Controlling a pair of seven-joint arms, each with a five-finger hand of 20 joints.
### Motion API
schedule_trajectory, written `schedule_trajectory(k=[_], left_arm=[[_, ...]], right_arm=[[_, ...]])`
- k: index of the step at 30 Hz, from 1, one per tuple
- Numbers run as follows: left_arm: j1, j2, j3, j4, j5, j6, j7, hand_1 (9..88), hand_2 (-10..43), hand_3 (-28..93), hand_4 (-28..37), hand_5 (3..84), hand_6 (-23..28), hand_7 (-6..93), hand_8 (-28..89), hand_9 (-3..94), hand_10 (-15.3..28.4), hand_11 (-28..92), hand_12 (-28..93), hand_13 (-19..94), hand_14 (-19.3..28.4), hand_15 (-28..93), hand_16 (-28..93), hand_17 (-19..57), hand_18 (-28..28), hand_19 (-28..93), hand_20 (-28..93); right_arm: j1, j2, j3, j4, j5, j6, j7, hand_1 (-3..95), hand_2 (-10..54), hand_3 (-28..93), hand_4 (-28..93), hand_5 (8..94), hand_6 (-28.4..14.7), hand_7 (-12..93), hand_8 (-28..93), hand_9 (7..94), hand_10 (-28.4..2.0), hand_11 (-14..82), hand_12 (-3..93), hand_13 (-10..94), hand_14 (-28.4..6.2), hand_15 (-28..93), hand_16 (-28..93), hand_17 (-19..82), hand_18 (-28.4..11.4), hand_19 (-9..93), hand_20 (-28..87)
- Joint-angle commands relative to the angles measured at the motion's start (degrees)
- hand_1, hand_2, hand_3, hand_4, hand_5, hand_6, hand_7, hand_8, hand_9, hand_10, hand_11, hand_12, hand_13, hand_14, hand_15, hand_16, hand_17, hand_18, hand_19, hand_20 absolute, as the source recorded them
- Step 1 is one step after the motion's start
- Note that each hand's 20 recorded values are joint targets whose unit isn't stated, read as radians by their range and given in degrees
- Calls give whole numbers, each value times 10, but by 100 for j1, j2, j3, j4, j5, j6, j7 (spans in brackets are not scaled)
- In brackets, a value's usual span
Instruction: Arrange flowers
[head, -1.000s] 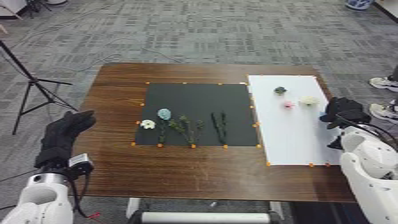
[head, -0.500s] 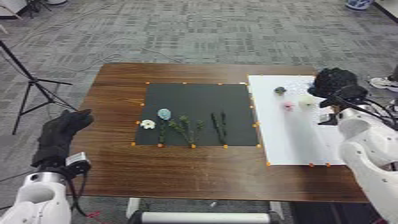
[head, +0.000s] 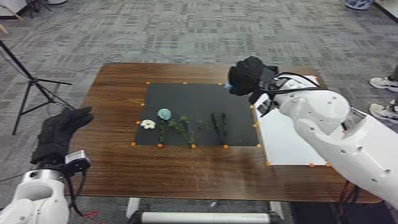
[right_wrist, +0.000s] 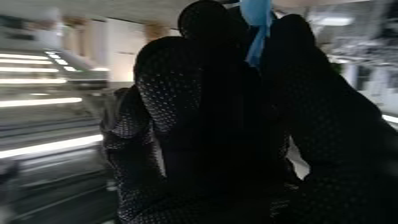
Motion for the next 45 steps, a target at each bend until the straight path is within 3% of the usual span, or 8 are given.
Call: schedule_trajectory(k=[1, 6, 12, 17, 26, 35, 45], left_arm=[[-58, 44, 19, 3, 27, -92, -87, 235, 287, 649, -283, 580, 22, 168, -84, 572, 146, 210, 110, 425, 165, 196, -32, 91, 98, 48, 169], [-151, 58, 93, 60, 37, -103, -124, 235, 287, 649, -283, 580, 22, 168, -84, 573, 146, 210, 110, 425, 165, 196, -31, 91, 98, 48, 168], [-221, 36, 139, 106, 36, -160, -113, 236, 287, 648, -283, 580, 22, 169, -84, 573, 147, 210, 110, 425, 165, 196, -31, 90, 99, 49, 169], [-337, 30, 214, 145, 50, -117, -157, 237, 287, 646, -283, 580, 22, 168, -84, 573, 147, 210, 110, 425, 165, 196, -31, 90, 99, 49, 168], [-224, 5, 171, 99, 17, -152, -85, 237, 287, 647, -283, 580, 22, 168, -84, 573, 147, 209, 110, 425, 165, 197, -31, 90, 99, 49, 168], [-343, -7, 230, 148, 25, -166, -94, 237, 287, 647, -283, 580, 22, 169, -84, 572, 146, 210, 110, 422, 168, 203, -27, 89, 99, 50, 169], [-329, -25, 228, 147, 13, -176, -84, 234, 286, 650, -283, 578, 22, 169, -84, 572, 147, 211, 109, 420, 170, 203, -27, 87, 100, 53, 169]], right_arm=[[409, -1075, -398, 286, -332, -259, -177, 556, -76, 627, -255, 782, 43, 231, 4, 868, -89, 140, 264, 747, -89, 572, 345, 369, -222, 798, 535], [438, -1903, -274, 857, -617, -580, -389, 557, -83, 635, -256, 782, 46, 237, 3, 875, -87, 130, 274, 741, -89, 578, 346, 364, -220, 796, 538], [389, -2608, -160, 1420, -1097, -559, -527, 555, -84, 638, -259, 780, 49, 242, 0, 877, -86, 128, 276, 735, -90, 582, 346, 362, -219, 792, 539], [264, -3001, 52, 1828, -1576, -526, -799, 554, -84, 639, -263, 778, 49, 245, -1, 874, -85, 126, 278, 731, -90, 584, 345, 359, -220, 790, 540], [-20, -3381, 159, 2053, -1926, -716, -756, 553, -83, 640, -263, 776, 50, 249, -4, 870, -83, 117, 276, 727, -90, 585, 345, 356, -219, 787, 542], [-180, -3532, 253, 2275, -2424, -581, -955, 552, -81, 637, -261, 774, 52, 251, -6, 858, -82, 113, 276, 718, -90, 584, 345, 349, -217, 782, 542], [-298, -3442, 294, 2371, -2573, -572, -1012, 551, -78, 634, -264, 773, 54, 253, -13, 850, -80, 108, 279, 709, -91, 587, 345, 346, -214, 776, 543]])
